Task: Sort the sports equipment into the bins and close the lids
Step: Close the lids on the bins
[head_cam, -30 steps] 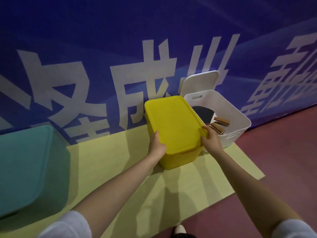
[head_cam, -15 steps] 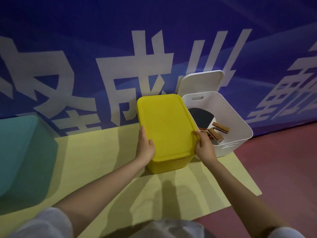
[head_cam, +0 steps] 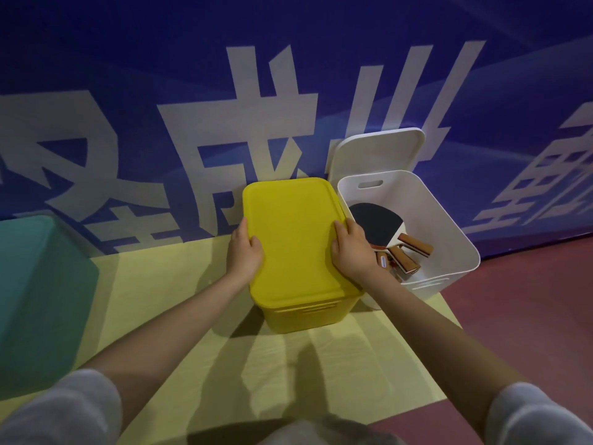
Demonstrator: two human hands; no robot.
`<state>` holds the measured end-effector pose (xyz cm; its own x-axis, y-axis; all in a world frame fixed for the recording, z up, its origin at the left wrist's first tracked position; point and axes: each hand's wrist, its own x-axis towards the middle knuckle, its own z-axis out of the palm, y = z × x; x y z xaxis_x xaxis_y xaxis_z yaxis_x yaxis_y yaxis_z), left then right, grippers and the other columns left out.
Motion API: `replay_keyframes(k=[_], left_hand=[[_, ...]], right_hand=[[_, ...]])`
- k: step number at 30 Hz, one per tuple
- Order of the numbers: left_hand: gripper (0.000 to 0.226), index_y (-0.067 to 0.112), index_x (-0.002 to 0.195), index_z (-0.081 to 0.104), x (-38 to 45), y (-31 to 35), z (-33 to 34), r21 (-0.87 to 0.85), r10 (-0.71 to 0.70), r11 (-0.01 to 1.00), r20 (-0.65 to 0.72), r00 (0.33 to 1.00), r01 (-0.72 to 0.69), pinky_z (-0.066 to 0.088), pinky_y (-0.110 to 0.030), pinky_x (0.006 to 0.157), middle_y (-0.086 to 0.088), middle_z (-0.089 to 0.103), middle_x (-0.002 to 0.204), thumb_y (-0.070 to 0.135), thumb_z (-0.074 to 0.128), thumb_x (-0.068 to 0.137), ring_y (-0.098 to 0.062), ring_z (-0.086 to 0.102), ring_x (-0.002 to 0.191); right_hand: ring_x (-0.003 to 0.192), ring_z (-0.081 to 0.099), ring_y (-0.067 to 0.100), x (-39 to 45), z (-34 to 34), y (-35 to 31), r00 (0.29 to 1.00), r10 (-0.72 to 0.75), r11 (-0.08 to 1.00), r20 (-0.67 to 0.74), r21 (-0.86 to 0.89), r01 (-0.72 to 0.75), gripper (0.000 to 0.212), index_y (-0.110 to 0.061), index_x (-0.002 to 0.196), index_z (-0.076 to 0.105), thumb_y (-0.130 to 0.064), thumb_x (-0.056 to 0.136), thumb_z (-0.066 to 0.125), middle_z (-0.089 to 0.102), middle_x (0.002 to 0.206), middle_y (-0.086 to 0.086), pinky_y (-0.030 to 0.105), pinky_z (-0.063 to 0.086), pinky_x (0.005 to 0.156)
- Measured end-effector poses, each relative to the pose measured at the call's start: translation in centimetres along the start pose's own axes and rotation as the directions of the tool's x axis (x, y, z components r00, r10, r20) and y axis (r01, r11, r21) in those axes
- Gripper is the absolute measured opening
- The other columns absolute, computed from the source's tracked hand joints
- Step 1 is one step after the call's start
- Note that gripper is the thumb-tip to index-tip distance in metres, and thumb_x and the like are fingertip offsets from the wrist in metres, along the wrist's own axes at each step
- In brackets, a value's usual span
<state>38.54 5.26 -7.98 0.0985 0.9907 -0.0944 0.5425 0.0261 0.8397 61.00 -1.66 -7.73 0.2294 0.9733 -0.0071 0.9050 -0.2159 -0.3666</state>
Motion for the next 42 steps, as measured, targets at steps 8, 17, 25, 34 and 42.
replay_keyframes(k=[8, 17, 25, 34, 42], left_hand=[[0.053, 0.021, 0.153, 0.010, 1.5, -0.1, 1.7, -0.057, -0.031, 0.998, -0.024, 0.999, 0.029, 0.034, -0.039, 0.110, -0.004, 0.026, 0.156, 0.019, 0.030, 0.104, -0.024, 0.033, 0.138], [0.052, 0.026, 0.153, 0.012, 0.6, -0.3, 0.8, -0.238, -0.067, 0.969, -0.005, 0.998, 0.064, 0.028, -0.038, 0.115, 0.001, 0.027, 0.156, 0.017, 0.029, 0.104, -0.019, 0.029, 0.140], [0.049, 0.028, 0.152, 0.020, -0.6, -0.6, 1.2, -0.211, 0.017, 0.977, -0.033, 0.999, -0.024, 0.033, -0.029, 0.107, 0.004, 0.031, 0.154, 0.020, 0.031, 0.104, -0.016, 0.033, 0.138], [0.049, 0.024, 0.152, 0.019, -0.7, -0.5, 1.3, -0.193, -0.035, 0.981, -0.053, 0.998, 0.024, 0.033, -0.030, 0.105, -0.001, 0.032, 0.152, 0.019, 0.029, 0.105, -0.019, 0.034, 0.137], [0.049, 0.025, 0.152, 0.019, -1.3, -0.6, 1.7, -0.202, -0.038, 0.979, -0.098, 0.994, 0.017, 0.038, -0.030, 0.103, 0.001, 0.035, 0.151, 0.020, 0.030, 0.104, -0.018, 0.040, 0.133]], right_hand=[[0.129, 0.042, 0.030, 6.3, -0.7, -0.2, 1.000, 0.021, 0.994, -0.004, 0.110, -0.021, 0.044, -0.013, 0.143, 0.034, -0.027, 0.102, 0.039, 0.036, 0.146, 0.013, 0.040, 0.040, 0.104], [0.112, 0.052, 0.013, 5.3, -0.8, 1.5, 0.988, 0.146, 0.787, -0.042, 0.610, -0.091, 0.040, -0.017, 0.133, 0.053, -0.006, 0.096, 0.045, 0.055, 0.130, 0.004, 0.033, 0.043, 0.104], [0.127, 0.047, 0.023, 3.9, -0.9, 1.5, 0.983, 0.182, 0.756, 0.019, 0.636, -0.152, 0.047, -0.020, 0.143, 0.041, -0.018, 0.097, 0.050, 0.047, 0.142, 0.005, 0.039, 0.040, 0.104], [0.134, 0.040, 0.026, 3.8, -1.0, 1.1, 0.998, 0.060, 0.885, 0.007, 0.462, -0.056, 0.039, -0.015, 0.140, 0.045, -0.012, 0.101, 0.039, 0.040, 0.148, 0.007, 0.035, 0.033, 0.109], [0.129, 0.044, 0.025, 4.5, -1.0, 1.4, 0.997, 0.083, 0.868, 0.003, 0.492, -0.074, 0.040, -0.018, 0.139, 0.044, -0.010, 0.100, 0.041, 0.044, 0.144, 0.007, 0.035, 0.037, 0.106]])
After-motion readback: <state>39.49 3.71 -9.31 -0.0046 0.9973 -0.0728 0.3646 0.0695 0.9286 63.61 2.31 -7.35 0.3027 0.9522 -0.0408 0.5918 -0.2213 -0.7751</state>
